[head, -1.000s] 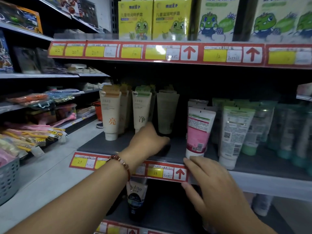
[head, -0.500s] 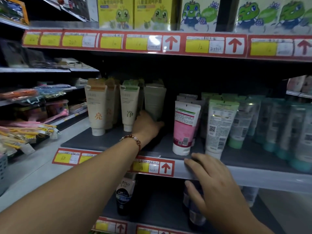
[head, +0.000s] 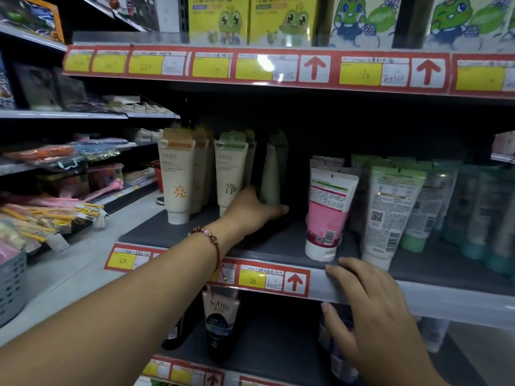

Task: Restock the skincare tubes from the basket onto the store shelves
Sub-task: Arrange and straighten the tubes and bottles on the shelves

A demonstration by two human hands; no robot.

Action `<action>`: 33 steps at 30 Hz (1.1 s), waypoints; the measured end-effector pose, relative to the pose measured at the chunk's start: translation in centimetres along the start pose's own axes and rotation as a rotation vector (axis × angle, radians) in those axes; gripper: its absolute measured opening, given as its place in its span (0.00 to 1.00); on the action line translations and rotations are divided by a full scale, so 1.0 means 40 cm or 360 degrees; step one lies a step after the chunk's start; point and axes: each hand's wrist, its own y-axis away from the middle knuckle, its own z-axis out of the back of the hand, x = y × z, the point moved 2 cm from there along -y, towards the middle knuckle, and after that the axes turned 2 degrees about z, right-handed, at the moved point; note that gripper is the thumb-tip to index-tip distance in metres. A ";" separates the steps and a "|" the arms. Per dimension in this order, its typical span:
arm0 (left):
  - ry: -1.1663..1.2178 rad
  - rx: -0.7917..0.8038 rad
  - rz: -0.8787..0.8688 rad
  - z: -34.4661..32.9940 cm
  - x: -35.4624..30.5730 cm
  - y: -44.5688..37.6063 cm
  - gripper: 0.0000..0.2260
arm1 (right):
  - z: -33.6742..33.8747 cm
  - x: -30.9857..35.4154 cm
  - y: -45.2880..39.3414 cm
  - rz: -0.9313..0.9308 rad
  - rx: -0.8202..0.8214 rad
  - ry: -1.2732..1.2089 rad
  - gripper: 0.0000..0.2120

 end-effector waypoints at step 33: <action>0.0012 -0.0182 -0.0132 -0.049 -0.092 0.187 0.36 | 0.010 -0.003 -0.005 -0.0043 0.0017 -0.0133 0.24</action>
